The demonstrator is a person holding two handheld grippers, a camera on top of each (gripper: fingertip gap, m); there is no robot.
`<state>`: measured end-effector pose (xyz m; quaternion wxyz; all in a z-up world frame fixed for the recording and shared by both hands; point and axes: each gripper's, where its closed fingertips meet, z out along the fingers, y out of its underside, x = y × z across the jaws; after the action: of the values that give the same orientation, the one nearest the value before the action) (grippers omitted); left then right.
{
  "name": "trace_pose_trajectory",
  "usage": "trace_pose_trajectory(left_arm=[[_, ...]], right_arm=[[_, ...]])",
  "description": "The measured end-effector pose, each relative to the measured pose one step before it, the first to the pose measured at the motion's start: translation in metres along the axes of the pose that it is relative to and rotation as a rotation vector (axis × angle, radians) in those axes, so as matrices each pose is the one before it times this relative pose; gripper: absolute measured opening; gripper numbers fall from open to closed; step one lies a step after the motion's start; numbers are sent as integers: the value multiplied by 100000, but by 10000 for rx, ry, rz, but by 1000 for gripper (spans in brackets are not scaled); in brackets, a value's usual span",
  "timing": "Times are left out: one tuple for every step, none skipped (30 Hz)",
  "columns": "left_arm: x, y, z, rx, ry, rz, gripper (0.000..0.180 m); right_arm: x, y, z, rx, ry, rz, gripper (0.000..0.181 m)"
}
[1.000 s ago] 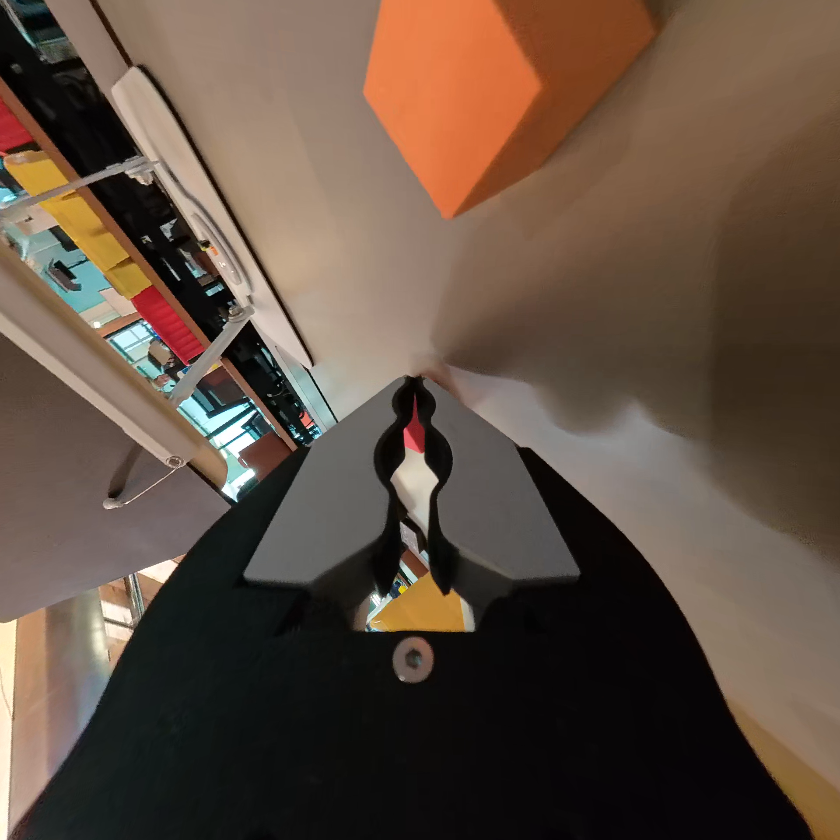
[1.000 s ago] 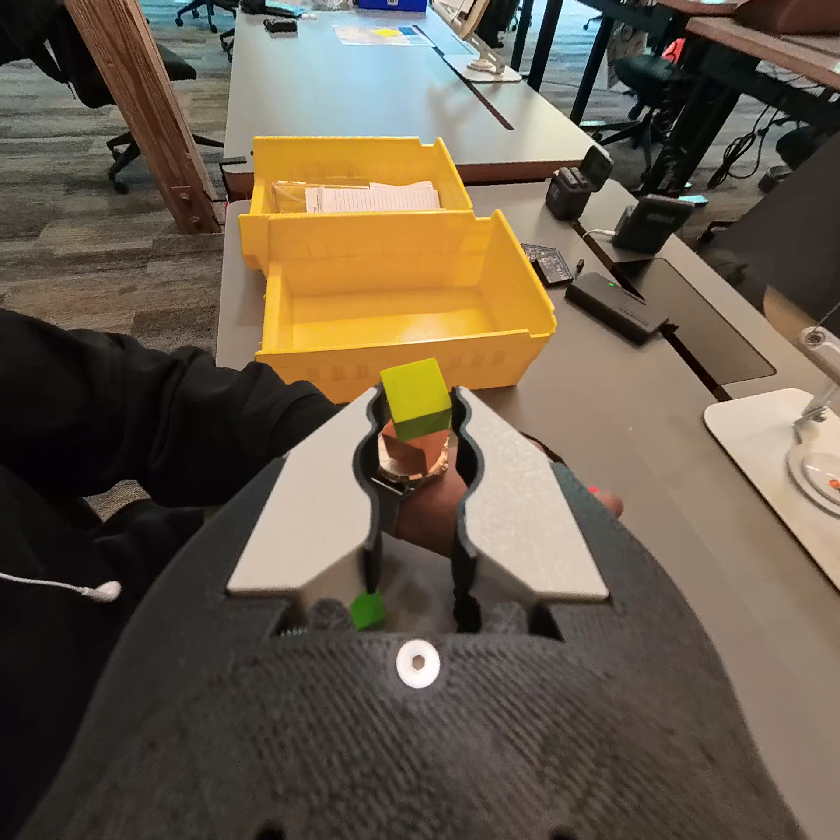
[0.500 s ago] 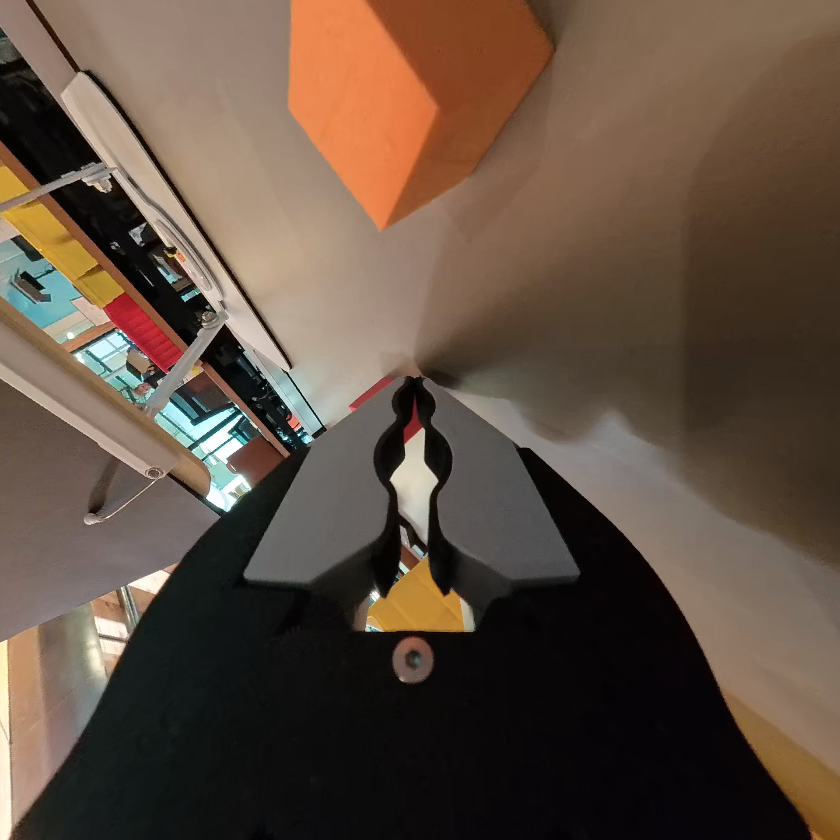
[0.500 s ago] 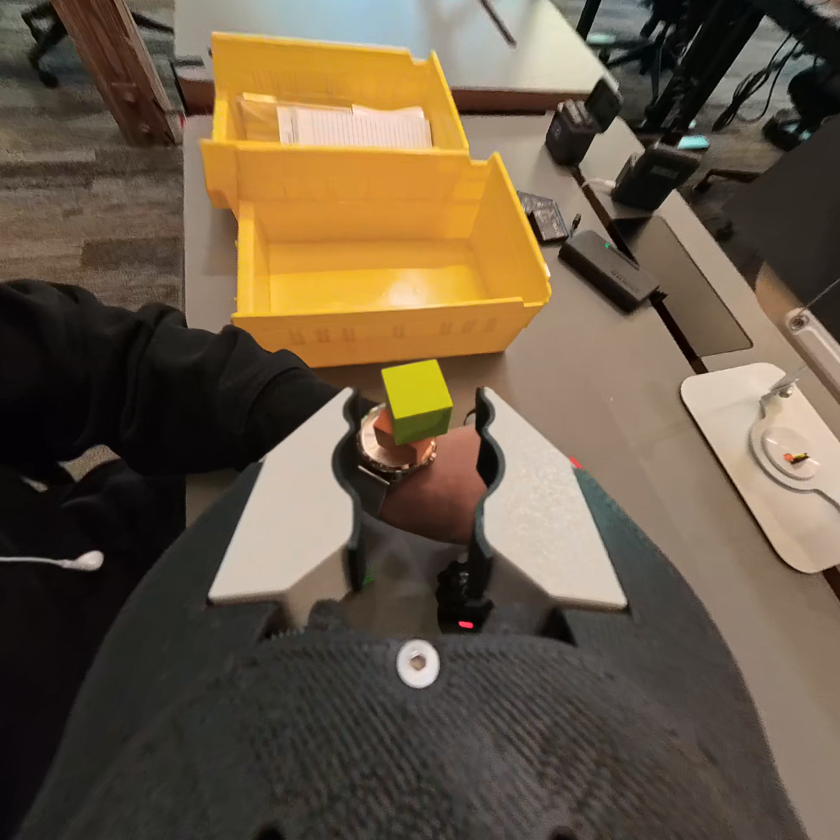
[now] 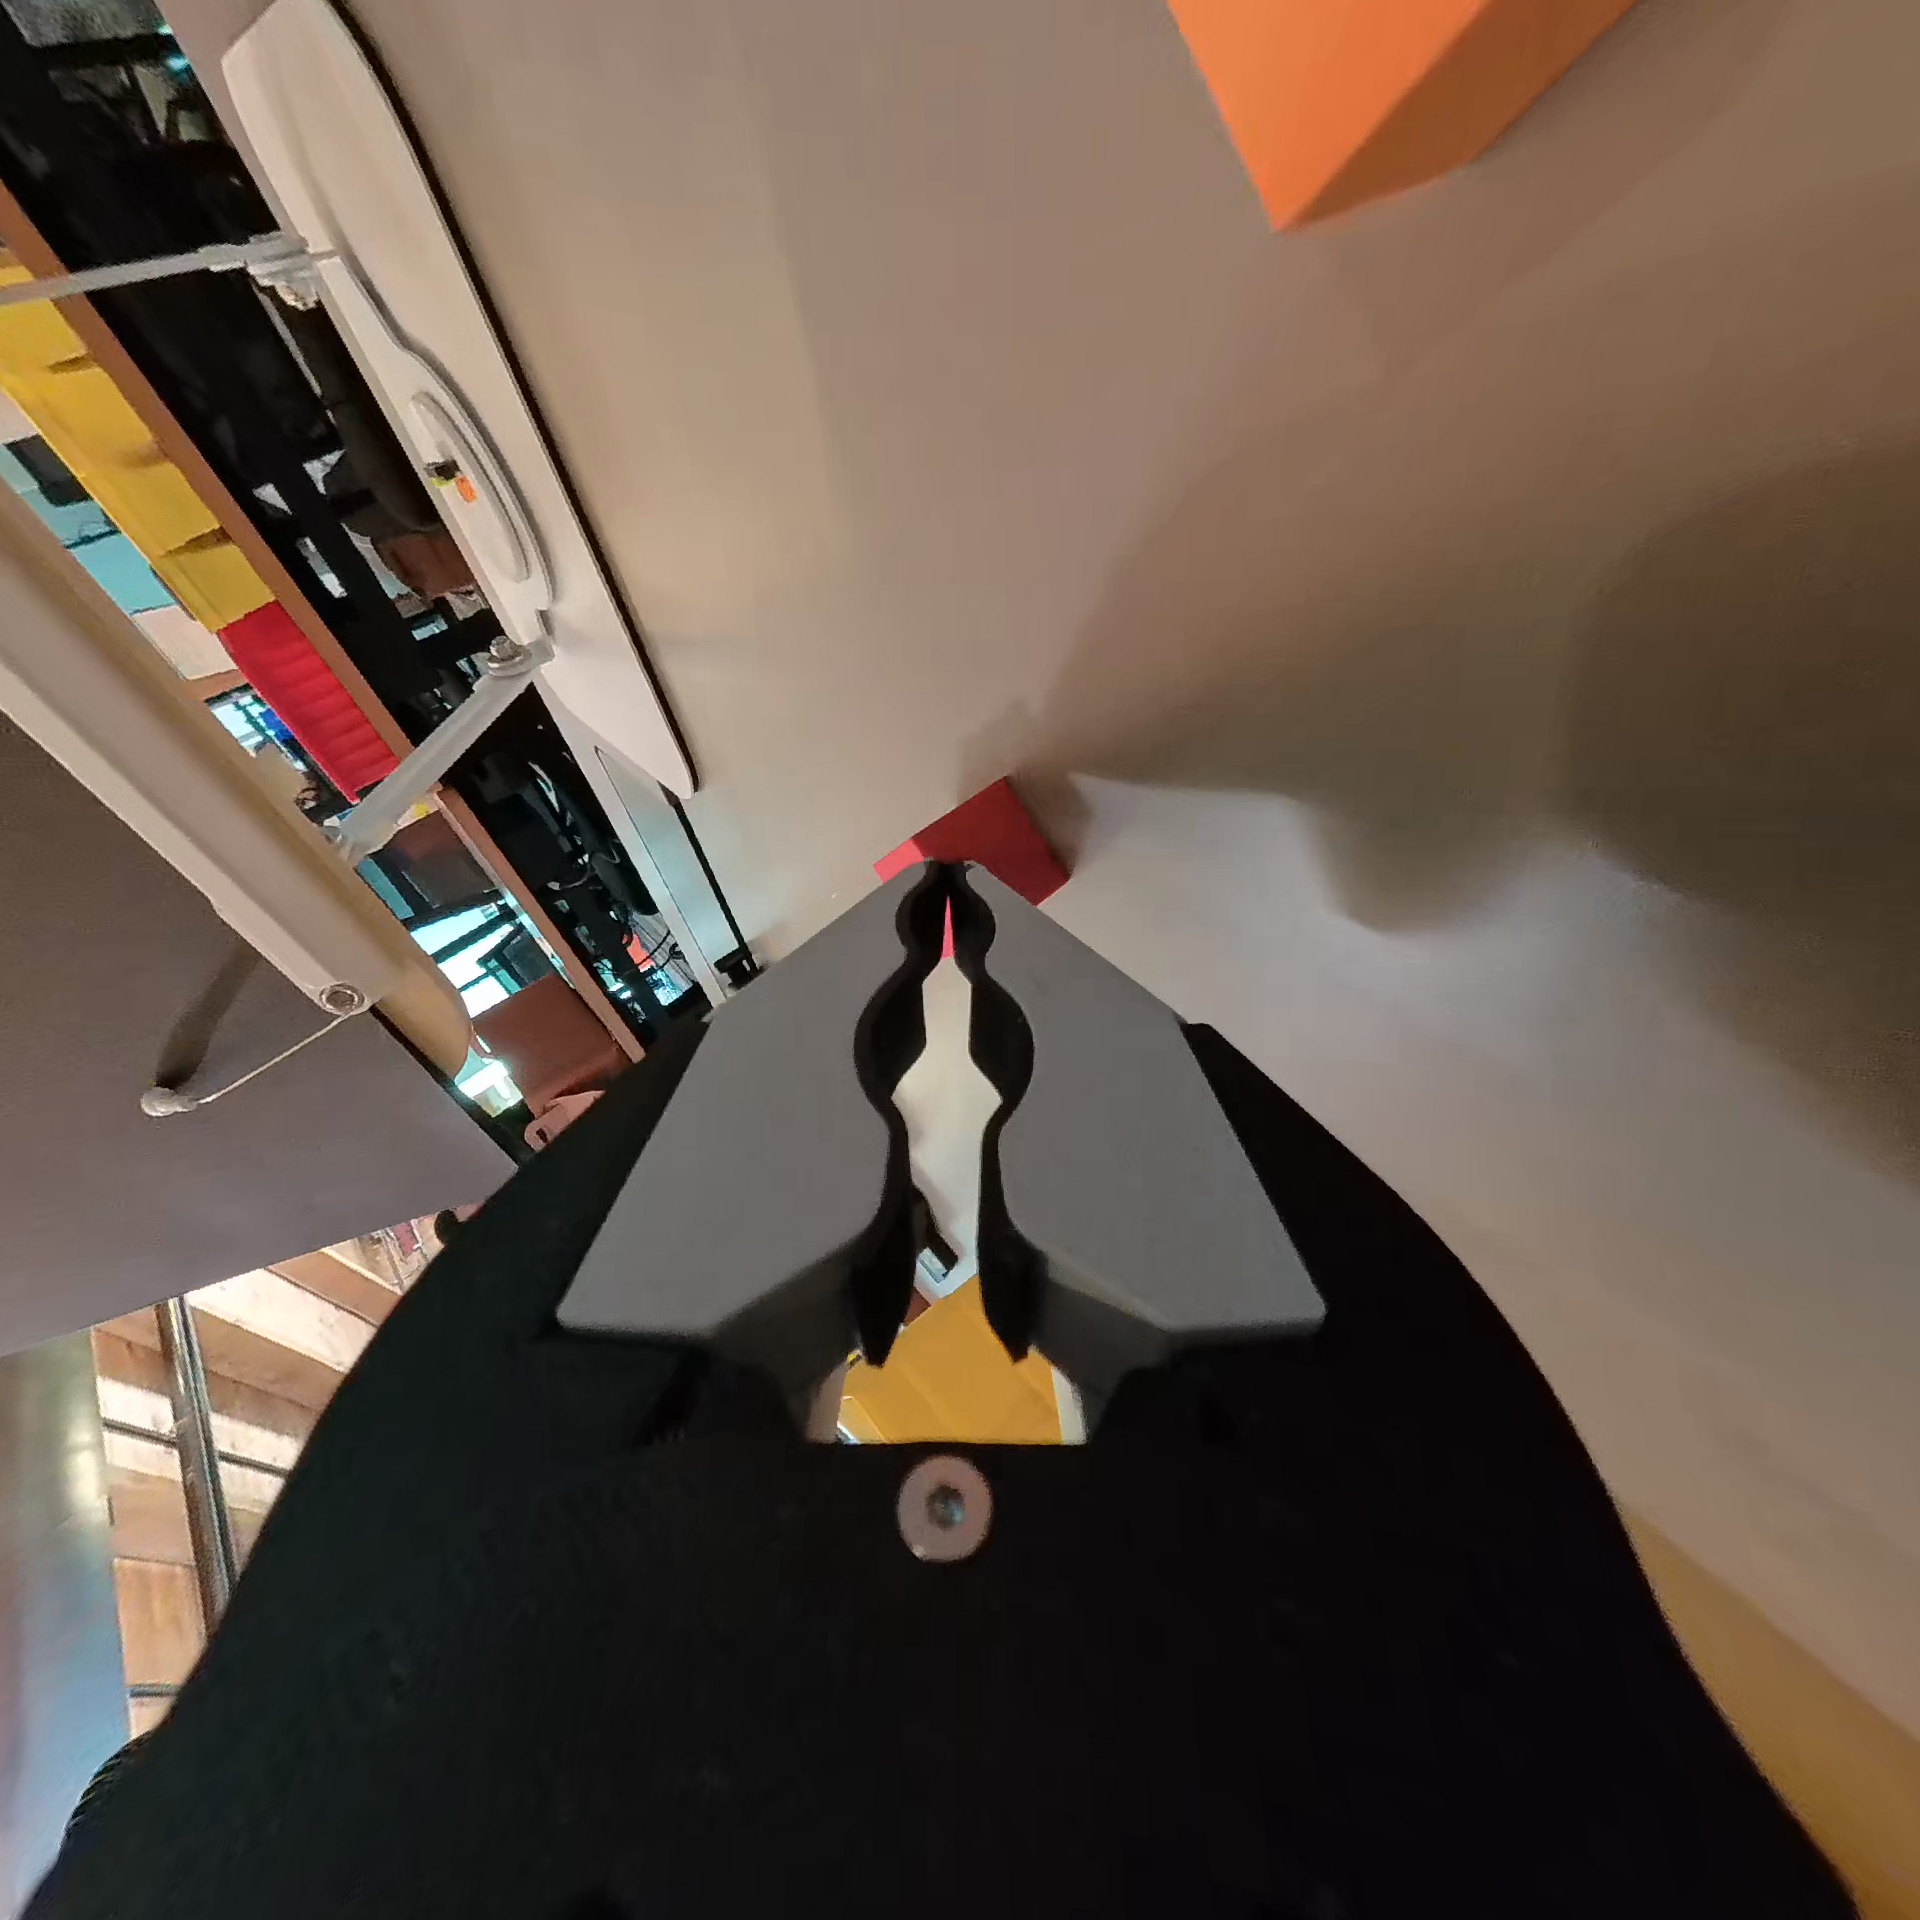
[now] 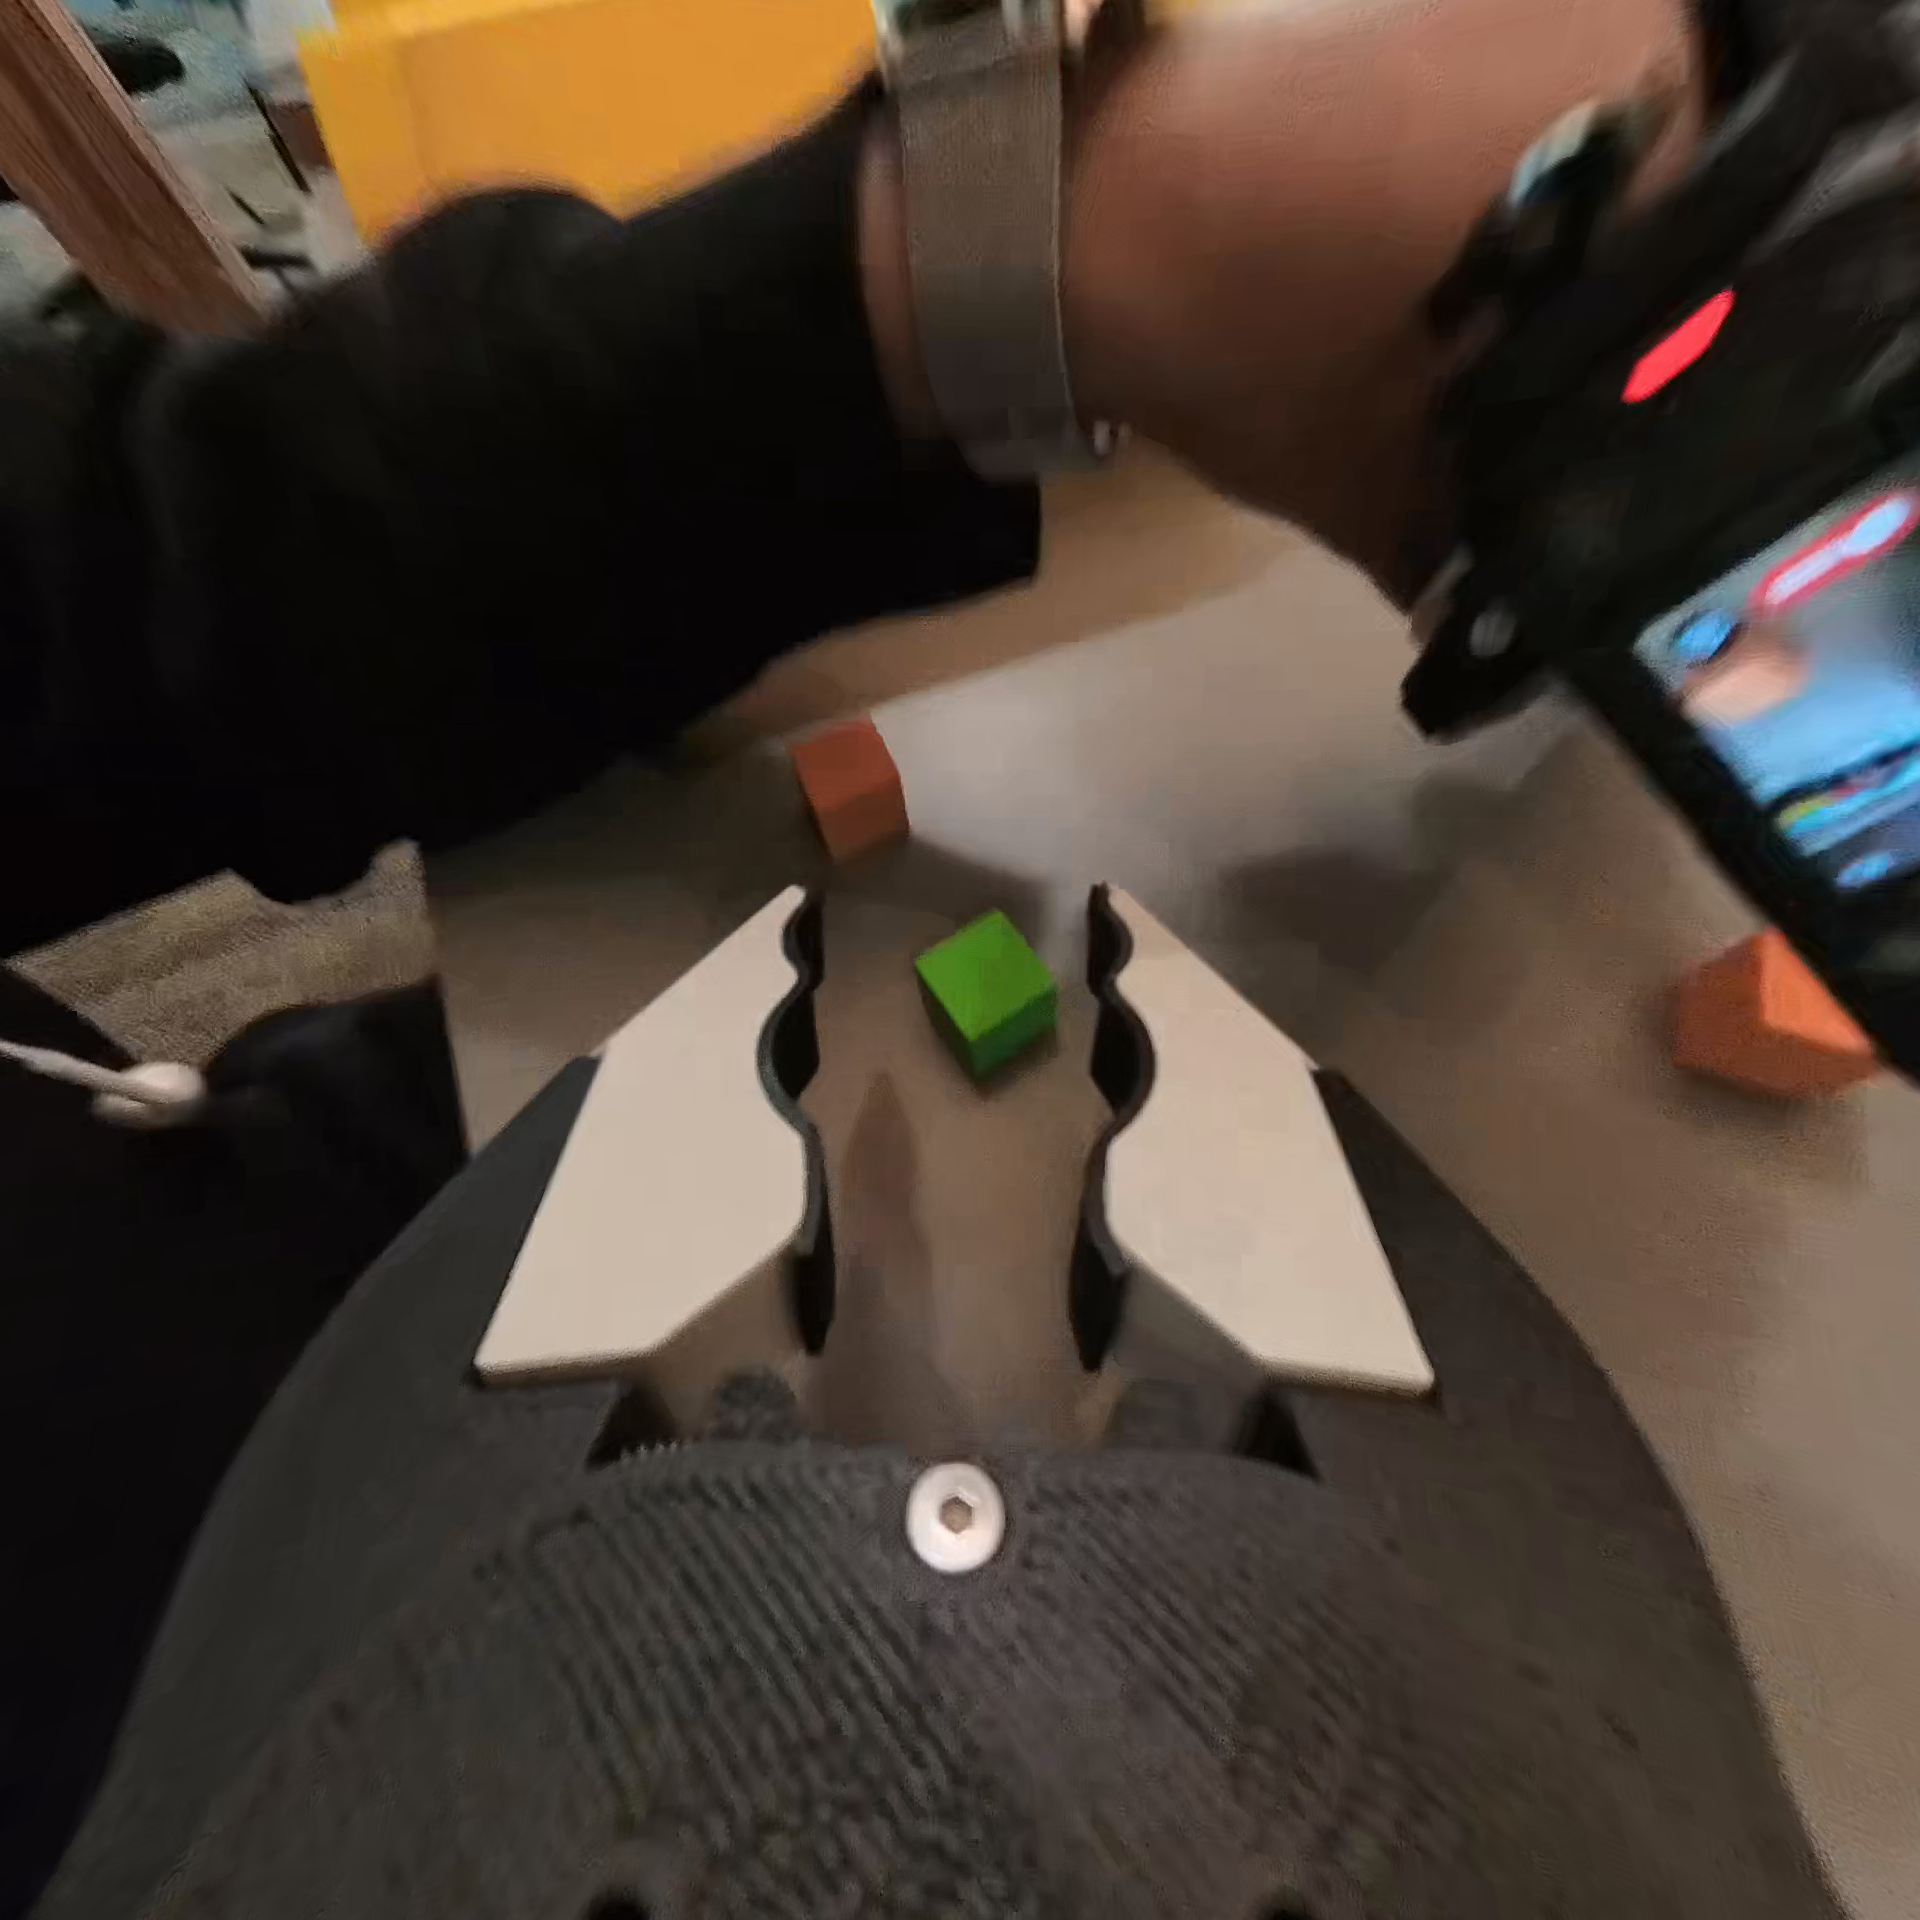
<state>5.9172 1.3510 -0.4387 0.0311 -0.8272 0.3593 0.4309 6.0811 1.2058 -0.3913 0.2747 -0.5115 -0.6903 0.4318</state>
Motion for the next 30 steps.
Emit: trace_pose_trajectory(left_arm=[[29,60,20,-10,18,-15,0],[11,45,27,-13,1,-7,0],[11,26,22,-10,-5,3,0],[5,7,26,-8,-9,10,0],[37,4,48,-10,8,8,0],[159,24,72,-22,85,8,0],[162,31,94,-22,76,19,0],[77,58,111,-32,17,38,0],[6,56,92,-37,-22,39,0],[6,38,35,-29,-3,11,0],[66,33,-22,-21,47,-11,0],[77,-11,-84,-4,54,11,0],[35,-108,-139,42,14,27,0],[19,-195,-181,62,-23,37,0],[3,-224,-192,53,-51,46,0],[20,-218,-201,24,-59,70,0],[57,-204,-204,18,-52,89,0],[130,-214,-240,21,-18,95,0],[216,-226,-255,34,29,97,0],[199,-220,-294,45,12,100,0],[116,-238,-332,37,-47,108,0],[107,-229,-329,24,-56,119,0],[100,-231,-322,18,-64,127,0],[88,-259,-312,21,-75,130,0],[82,-294,-297,33,-71,120,0],[104,-328,-266,57,-42,105,0],[145,-344,-238,71,-12,83,0],[151,-343,-202,71,1,77,0],[119,-293,-156,58,-18,81,0],[118,-249,-102,38,-13,79,0]], right_arm=[[341,1130,599,-296,104,-21,51],[290,982,579,-329,81,-132,50],[187,846,545,-366,19,-181,47],[112,670,487,-337,-15,-179,44],[96,483,367,-283,-18,-136,41],[42,240,185,-201,-53,-104,30],[-34,-148,-77,-9,-75,-75,29],[-44,-587,-375,200,-81,-12,29],[-109,-974,-654,343,-129,55,29],[-217,-1332,-870,444,-203,83,29],[-372,-1656,-973,527,-283,63,29],[-644,-1993,-964,617,-406,13,29],[-883,-2254,-843,664,-494,-60,29],[-853,-2345,-670,600,-428,-142,29],[-545,-2249,-472,432,-257,-219,28],[-151,-2049,-332,243,-82,-297,28],[276,-1857,-249,114,75,-354,28],[700,-1618,-156,38,207,-339,29],[949,-1254,-20,-55,249,-257,29],[960,-737,159,-225,182,-135,28],[723,-344,293,-365,33,3,29],[341,-328,305,-295,-150,89,29],[77,-468,237,-129,-244,128,29],[-30,-451,174,-106,-248,146,29],[-43,-277,133,-204,-209,109,29],[-15,-94,101,-295,-139,38,29],[47,60,87,-348,-66,-4,29],[63,187,94,-374,-36,-21,29],[41,224,112,-349,-28,-35,29],[2,219,131,-289,-21,-42,30]])
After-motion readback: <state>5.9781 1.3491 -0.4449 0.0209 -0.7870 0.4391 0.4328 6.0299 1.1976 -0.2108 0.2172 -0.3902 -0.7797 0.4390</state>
